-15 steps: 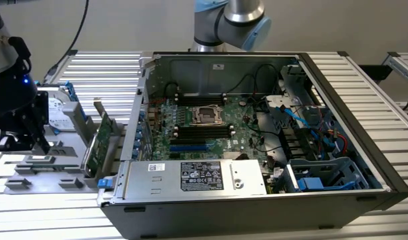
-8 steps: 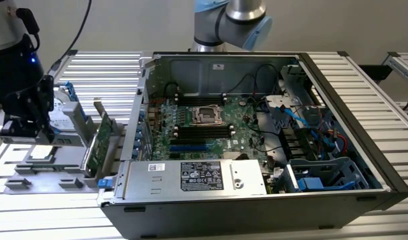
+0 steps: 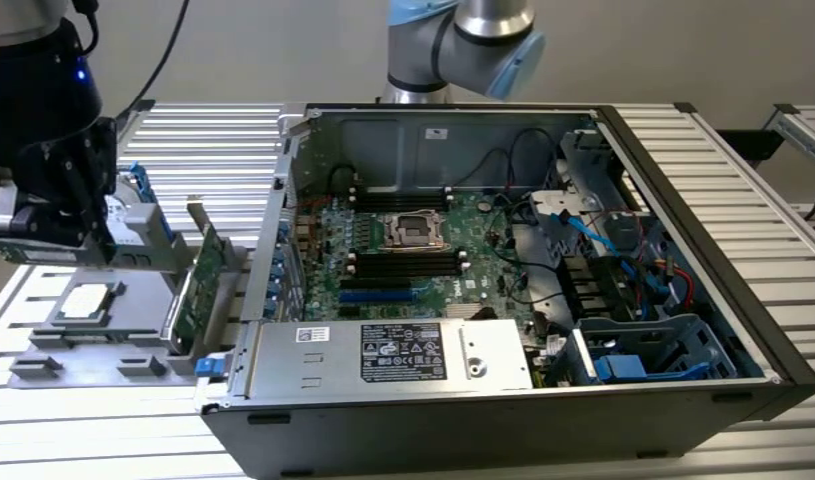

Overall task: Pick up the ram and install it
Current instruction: 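Pick up the ram and move it above insertion slot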

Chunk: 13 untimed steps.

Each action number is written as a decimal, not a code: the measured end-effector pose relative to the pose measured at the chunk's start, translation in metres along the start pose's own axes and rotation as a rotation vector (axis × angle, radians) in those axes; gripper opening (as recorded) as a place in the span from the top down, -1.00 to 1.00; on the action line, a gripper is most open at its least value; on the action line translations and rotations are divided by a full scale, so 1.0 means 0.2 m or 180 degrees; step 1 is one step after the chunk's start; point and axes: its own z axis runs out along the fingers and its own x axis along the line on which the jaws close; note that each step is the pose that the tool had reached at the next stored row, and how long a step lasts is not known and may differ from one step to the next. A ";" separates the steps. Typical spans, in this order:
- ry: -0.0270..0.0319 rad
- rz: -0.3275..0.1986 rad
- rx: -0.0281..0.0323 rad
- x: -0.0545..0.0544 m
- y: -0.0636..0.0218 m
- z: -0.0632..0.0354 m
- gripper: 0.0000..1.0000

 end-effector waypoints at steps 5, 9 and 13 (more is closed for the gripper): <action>0.0004 -0.0032 -0.0005 0.00 -0.084 -0.035 0.72; 0.0008 -0.0063 -0.0004 0.00 -0.145 -0.043 0.72; 0.0013 -0.0090 -0.0004 0.00 -0.205 -0.055 0.72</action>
